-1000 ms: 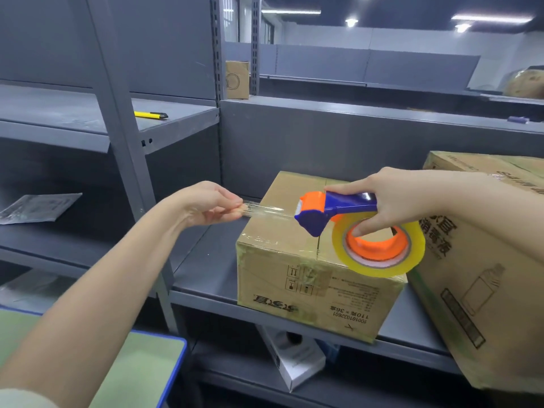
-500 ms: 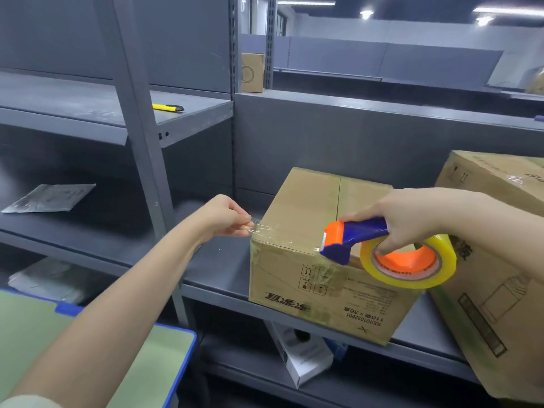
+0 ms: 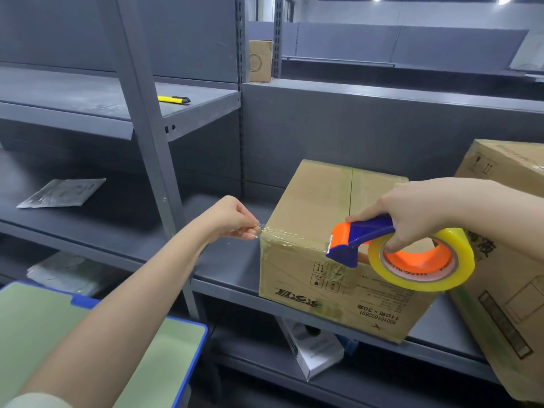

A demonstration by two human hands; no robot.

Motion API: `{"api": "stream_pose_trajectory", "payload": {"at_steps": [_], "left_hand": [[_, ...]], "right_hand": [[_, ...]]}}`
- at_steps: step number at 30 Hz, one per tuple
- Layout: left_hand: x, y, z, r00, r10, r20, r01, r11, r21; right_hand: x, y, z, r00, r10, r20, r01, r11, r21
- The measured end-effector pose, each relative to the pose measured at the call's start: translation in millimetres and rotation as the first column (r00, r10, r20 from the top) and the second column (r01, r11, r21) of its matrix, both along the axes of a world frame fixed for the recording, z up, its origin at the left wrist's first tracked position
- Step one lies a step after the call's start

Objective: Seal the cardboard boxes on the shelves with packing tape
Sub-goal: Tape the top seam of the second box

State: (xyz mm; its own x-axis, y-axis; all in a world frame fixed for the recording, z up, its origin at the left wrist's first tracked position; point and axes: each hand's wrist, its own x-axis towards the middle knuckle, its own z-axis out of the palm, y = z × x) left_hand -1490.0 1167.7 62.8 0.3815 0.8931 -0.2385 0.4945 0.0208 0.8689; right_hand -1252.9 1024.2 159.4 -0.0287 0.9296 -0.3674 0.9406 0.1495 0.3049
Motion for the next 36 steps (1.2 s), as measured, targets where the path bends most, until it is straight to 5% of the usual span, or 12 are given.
{"api": "stream_pose_trajectory", "payload": {"at_steps": [11, 19, 26, 33, 36], "left_hand": [[9, -14, -26, 0.997, 0.083, 0.002, -0.083, 0.986, 0.147], [14, -18, -16, 0.985, 0.172, 0.014, -0.168, 0.977, -0.128], [22, -27, -34, 0.978, 0.092, -0.189, -0.105, 0.993, -0.061], [11, -30, -47, 0.968, 0.230, 0.104, -0.245, 0.957, 0.155], [17, -29, -32, 0.961, 0.242, 0.136, -0.256, 0.962, 0.093]], "right_hand": [[-5, 7, -3, 1.000, 0.019, 0.005, -0.019, 1.000, -0.023], [-4, 8, -4, 0.999, 0.034, 0.018, -0.033, 0.999, -0.034], [-1, 7, -6, 0.999, 0.052, 0.001, -0.052, 0.999, 0.015], [0, 10, -7, 0.998, 0.054, -0.023, -0.054, 0.999, 0.004], [0, 11, -8, 0.998, 0.060, -0.030, -0.060, 0.998, -0.009]]}}
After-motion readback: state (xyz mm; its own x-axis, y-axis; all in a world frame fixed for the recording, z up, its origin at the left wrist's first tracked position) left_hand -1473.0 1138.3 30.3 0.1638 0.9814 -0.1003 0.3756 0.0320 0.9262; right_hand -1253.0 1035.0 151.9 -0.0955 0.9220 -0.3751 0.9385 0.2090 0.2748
